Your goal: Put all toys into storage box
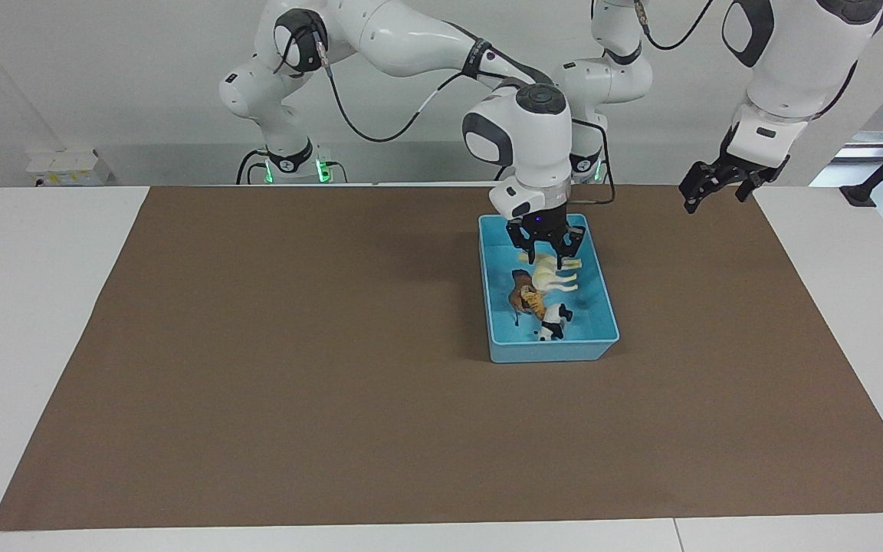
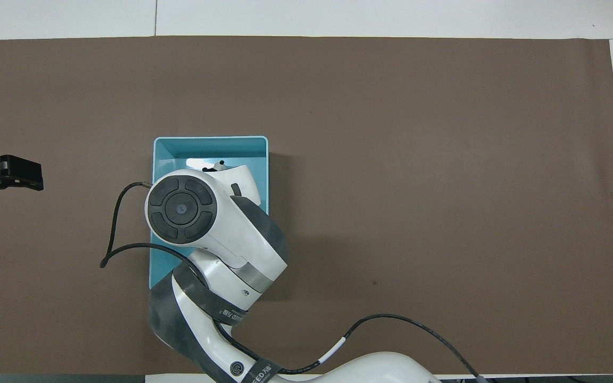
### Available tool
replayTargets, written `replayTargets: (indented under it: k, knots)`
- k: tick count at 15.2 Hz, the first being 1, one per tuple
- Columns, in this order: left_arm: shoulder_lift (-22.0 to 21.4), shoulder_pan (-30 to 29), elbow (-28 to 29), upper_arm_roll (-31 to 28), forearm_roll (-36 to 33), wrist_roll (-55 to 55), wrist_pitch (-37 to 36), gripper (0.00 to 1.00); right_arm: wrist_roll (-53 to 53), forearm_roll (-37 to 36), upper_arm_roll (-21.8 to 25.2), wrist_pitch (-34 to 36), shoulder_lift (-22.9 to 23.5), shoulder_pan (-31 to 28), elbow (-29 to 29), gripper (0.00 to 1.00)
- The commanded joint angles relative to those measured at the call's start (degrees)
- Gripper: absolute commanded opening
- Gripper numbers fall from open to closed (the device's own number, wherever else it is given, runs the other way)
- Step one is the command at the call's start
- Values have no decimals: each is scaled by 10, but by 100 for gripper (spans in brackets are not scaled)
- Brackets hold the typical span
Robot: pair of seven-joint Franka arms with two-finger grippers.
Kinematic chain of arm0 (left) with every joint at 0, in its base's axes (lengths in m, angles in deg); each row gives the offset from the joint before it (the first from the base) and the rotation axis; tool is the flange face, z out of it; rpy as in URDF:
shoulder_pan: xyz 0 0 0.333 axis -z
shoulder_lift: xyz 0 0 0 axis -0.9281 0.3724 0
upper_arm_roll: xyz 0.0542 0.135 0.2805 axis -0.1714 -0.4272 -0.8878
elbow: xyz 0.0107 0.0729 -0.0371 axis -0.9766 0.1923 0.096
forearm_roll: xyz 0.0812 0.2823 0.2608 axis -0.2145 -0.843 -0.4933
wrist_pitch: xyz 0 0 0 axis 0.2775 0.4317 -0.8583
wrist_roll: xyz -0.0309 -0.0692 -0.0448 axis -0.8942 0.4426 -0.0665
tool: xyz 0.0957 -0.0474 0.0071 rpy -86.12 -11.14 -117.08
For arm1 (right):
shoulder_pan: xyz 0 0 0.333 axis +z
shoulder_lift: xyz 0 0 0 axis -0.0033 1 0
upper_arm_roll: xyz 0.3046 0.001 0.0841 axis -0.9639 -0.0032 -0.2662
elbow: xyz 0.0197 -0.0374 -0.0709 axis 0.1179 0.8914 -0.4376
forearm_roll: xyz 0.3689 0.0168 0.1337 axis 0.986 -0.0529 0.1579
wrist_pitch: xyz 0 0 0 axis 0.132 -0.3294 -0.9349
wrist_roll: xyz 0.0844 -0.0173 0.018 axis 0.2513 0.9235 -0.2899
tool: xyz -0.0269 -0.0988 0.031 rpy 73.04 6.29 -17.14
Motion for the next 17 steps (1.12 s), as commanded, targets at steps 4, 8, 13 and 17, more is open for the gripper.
replayTargets:
  k: [4,8,13,17]
  knots:
    - [-11,20,3,-30,20,-11,9,100,-48,-7,19,78,-48,-29,-12,100]
    - [-6,49,-14,-69,33,-13,1,100,83,-6,22,125,-135,-129,44,100]
    - [30,49,-57,-70,31,-42,-20,100,450,-8,25,208,-220,-304,111,100]
    - [25,53,-40,-72,29,-60,-26,100,718,-34,26,223,-270,-428,165,100]
